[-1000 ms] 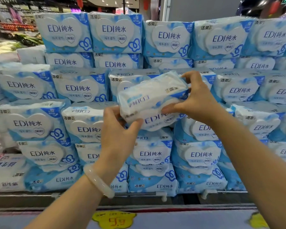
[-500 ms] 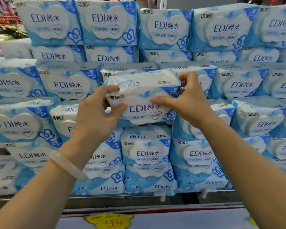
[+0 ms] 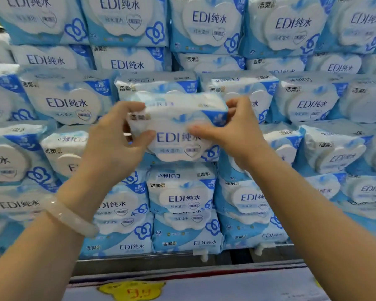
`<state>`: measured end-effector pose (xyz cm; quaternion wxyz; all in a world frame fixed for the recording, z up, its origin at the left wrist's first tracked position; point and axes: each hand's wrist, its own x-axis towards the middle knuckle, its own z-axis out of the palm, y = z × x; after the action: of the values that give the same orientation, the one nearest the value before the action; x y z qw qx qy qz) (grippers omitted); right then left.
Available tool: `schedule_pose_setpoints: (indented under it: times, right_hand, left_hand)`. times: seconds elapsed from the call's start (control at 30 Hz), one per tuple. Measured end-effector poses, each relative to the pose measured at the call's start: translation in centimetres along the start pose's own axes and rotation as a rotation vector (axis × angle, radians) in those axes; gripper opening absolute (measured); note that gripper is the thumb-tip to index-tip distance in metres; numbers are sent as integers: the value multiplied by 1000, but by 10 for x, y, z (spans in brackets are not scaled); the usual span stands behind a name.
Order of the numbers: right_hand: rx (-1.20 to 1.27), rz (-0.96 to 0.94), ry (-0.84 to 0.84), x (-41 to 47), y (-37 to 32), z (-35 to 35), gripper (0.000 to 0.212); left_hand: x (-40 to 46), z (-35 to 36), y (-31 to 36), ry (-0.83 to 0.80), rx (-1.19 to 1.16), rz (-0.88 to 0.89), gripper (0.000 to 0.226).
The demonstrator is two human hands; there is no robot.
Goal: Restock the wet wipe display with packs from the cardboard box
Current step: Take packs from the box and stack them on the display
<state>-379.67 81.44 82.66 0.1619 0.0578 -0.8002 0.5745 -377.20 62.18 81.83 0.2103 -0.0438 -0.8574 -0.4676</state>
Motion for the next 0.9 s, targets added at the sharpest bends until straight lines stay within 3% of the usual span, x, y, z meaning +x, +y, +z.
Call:
schedule_pose_setpoints:
  times: [0.13,0.27,0.37,0.53,0.77,0.9]
  right_hand:
    - [-275,27,-50,-6,19,-2,73]
    - [-811,-24,-261,-4,5,2,78]
    - [-1123,-134,-349,-12,5,16,75]
    - [-1270,-234,-306,-21,24,31,92]
    - [-1328,-291,-260,-15,29,35,77]
    - [-1322,-250,-285,-21,21,34,97]
  left_hand:
    - [-8,20,-16,-42,179,12,43]
    - [-7,20,-23,63,560,252,43]
    - [-6,18,-31,-46,754,226,49]
    - [-5,23,-46,-247,898,210,85]
    - [1,28,-46,-240,967,221,88]
    - [-8,20,-51,-231,897,286,103]
